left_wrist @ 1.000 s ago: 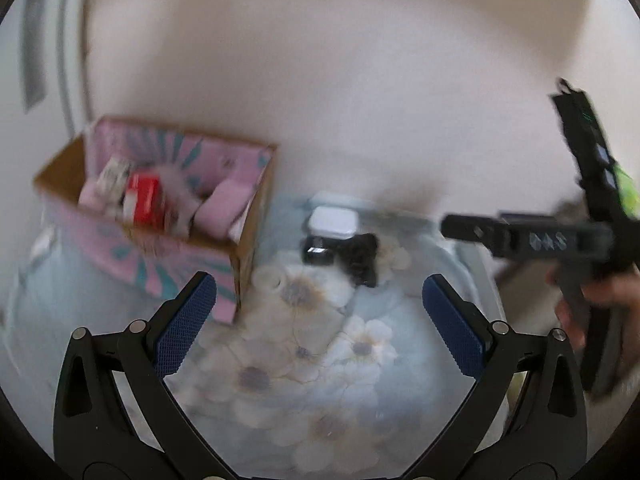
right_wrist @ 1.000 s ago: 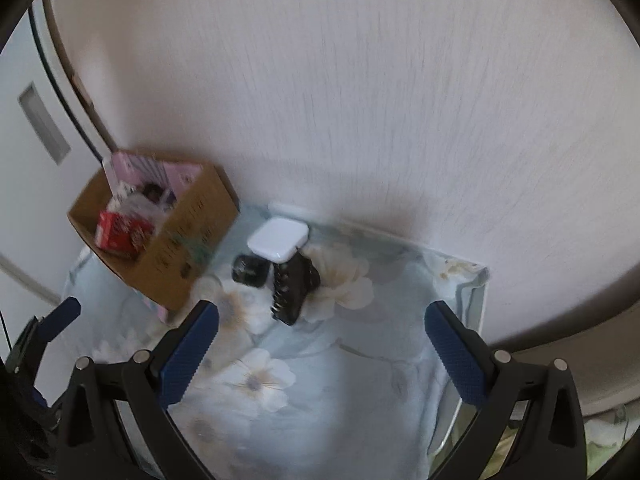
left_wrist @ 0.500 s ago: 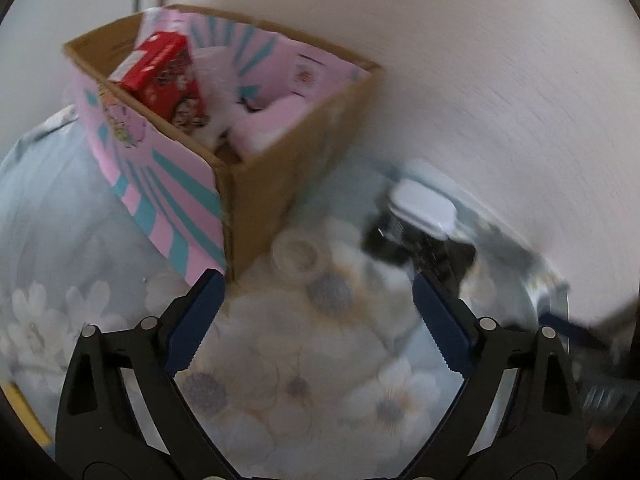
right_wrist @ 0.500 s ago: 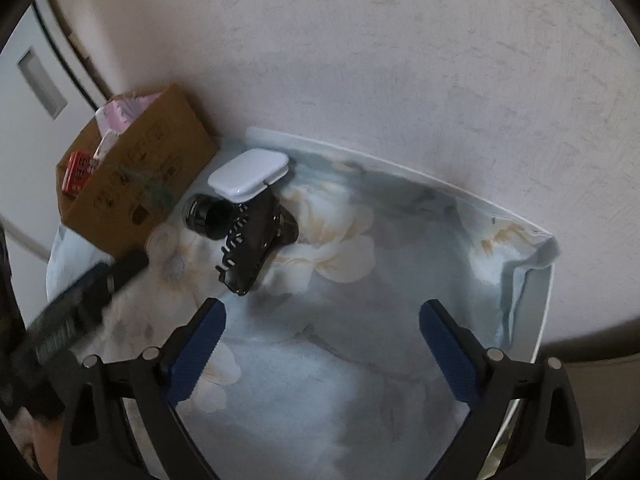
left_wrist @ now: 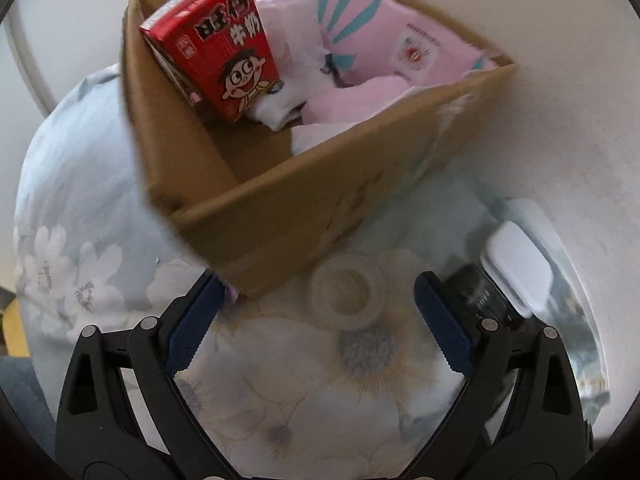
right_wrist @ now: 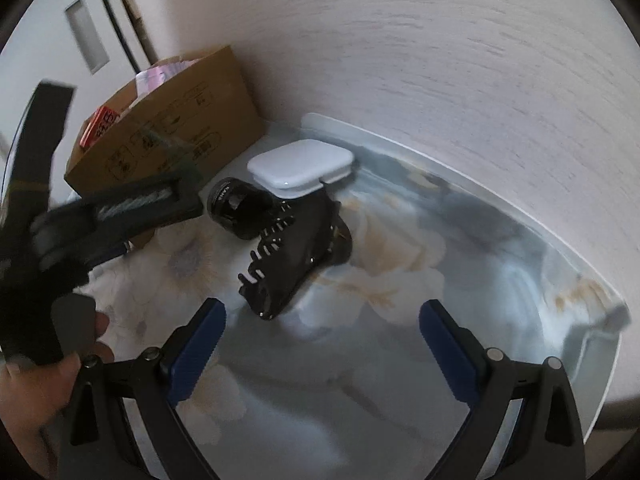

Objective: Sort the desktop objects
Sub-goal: 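Grasp the black hair claw clip with the right tool while the left grasps the clear tape roll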

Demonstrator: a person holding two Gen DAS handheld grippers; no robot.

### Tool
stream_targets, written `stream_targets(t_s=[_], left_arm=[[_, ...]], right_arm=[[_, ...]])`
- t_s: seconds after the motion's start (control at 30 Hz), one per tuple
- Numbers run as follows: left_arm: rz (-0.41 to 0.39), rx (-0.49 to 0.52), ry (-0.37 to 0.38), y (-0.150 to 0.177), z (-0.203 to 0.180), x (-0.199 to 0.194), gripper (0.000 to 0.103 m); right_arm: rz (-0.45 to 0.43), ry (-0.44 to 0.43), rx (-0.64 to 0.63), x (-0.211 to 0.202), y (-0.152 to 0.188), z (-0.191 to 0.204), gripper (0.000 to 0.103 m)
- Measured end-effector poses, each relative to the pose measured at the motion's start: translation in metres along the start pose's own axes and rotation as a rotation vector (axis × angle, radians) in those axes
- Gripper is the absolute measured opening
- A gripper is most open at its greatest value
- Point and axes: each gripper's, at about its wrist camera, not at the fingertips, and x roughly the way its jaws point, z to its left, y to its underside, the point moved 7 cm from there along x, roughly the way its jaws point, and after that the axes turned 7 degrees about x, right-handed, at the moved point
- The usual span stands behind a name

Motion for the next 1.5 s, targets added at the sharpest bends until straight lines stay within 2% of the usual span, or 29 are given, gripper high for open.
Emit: stream_targets(t_s=[0.13,0.33,0.37,0.47,0.53,0.6,0.7,0.87,1.0,1.1,1.27,1.5], left_arm=[[0.031,-0.028,-0.044,-0.002,0.004,0.007,0.096],[0.013,-0.037,-0.063,-0.001,0.003,0.002,0.093],[0.007,-0.043,-0.067,0.000,0.004,0.001,0.090],[-0.032,-0.053,-0.067,0.004,0.006,-0.007,0.082],[-0.056,-0.050,-0.058,0.007,0.008,-0.012,0.074],[-0.079,-0.030,-0.044,0.012,0.012,-0.019,0.061],[-0.114,0.036,-0.002,0.019,0.015,-0.027,0.051],[-0.166,0.167,0.077,0.030,0.015,-0.038,0.044],[-0.183,0.230,0.125,0.035,0.013,-0.045,0.039],[-0.189,0.256,0.142,0.039,0.012,-0.050,0.036],[-0.174,0.276,0.176,0.050,0.009,-0.061,0.030],[-0.177,0.353,0.227,0.068,0.005,-0.078,0.027]], right_arm=[[-0.012,-0.028,-0.016,0.007,-0.009,0.001,0.097],[-0.037,-0.033,-0.041,0.020,-0.030,0.006,0.095],[-0.040,-0.032,-0.051,0.022,-0.032,0.008,0.090],[-0.029,-0.019,-0.071,0.027,-0.035,0.009,0.062],[-0.039,0.001,-0.086,0.027,-0.035,0.010,0.052],[-0.047,0.021,-0.092,0.025,-0.033,0.011,0.051],[-0.059,0.051,-0.102,0.022,-0.031,0.013,0.049],[-0.060,0.061,-0.090,0.021,-0.032,0.018,0.048],[-0.067,0.067,-0.068,0.019,-0.031,0.017,0.048],[-0.080,0.074,-0.050,0.015,-0.034,0.018,0.042],[-0.095,0.086,-0.036,0.012,-0.038,0.022,0.041],[-0.118,0.093,-0.011,0.007,-0.042,0.032,0.041]])
